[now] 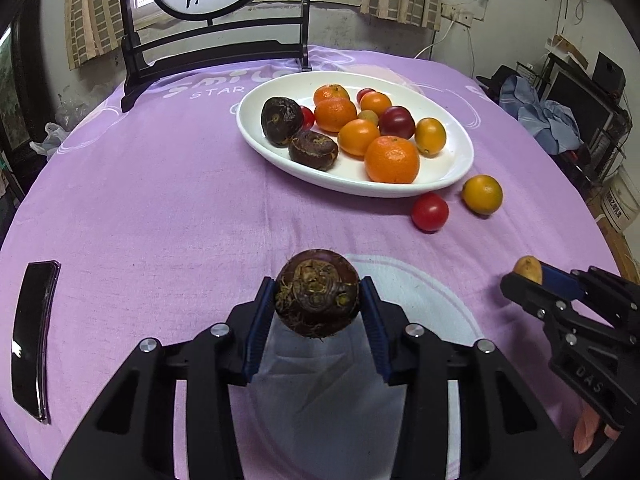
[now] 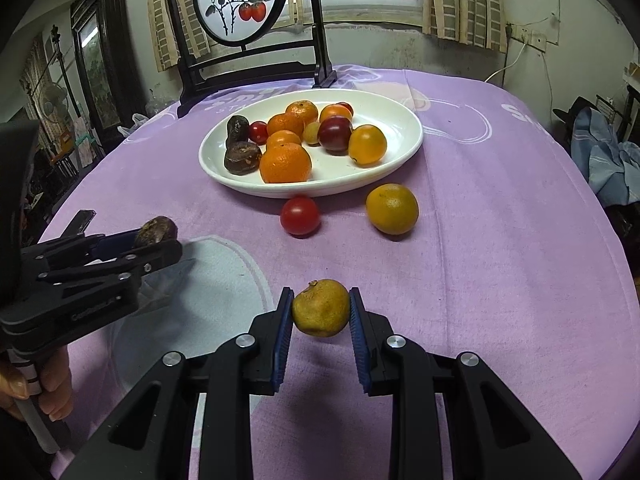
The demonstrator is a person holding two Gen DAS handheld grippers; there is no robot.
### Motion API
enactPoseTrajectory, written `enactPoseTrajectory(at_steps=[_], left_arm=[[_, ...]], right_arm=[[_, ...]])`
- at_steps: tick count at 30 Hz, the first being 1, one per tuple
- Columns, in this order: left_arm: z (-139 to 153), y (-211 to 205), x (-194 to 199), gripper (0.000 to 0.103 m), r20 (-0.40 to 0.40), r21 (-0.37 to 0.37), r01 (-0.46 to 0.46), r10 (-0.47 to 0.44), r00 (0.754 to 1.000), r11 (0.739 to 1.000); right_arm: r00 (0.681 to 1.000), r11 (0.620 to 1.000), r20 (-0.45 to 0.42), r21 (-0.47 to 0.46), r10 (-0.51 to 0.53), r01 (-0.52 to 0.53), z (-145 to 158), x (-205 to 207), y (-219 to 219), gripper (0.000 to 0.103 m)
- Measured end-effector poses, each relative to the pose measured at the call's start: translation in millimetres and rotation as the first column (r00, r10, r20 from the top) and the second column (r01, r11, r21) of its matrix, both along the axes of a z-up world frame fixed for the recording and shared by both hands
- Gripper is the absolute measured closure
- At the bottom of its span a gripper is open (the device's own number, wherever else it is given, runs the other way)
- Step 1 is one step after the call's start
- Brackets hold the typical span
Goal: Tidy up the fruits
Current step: 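Carry both held fruits over the white plate and open both tools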
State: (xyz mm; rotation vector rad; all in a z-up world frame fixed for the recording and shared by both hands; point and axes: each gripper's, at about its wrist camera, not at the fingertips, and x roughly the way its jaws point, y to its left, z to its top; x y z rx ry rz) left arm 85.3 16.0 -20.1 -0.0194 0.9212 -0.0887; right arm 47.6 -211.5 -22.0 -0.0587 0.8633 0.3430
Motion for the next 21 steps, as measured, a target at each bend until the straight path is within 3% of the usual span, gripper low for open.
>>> enactPoseTrajectory(at_steps=[6,11,16,21], left_arm=[[24.2,5.3,8.4,0.061,0.037,0.005,0.017,-0.017,0.999,1.0],[42.7,4.1,44.7,0.061,0.034,-0.047,0.027,-0.026,0.999,0.999],[55.6,-8.7,101.6,0.061,0.032,-0.053,0.024,-0.022,0.999,0.998],[46.4,-14.6,153.9,0.061,-0.031,-0.082,-0.001,-0.002,1.0,0.997]], right_arm=[[0.999,0.999,0.048,0.035,0.02,-0.021,33.6,14.0,1.7,0.075],[0.994,0.999,0.104,0.03,0.039,-0.042,55.4,52.2,12.0,0.075],[0.999,0.994,0.027,0.107,0.03,-0.032,48.2,98.1,16.8,0.075],[1.0,0.996,-0.009,0.082,0.023,-0.022,32.8,134.3,29.0,0.074]])
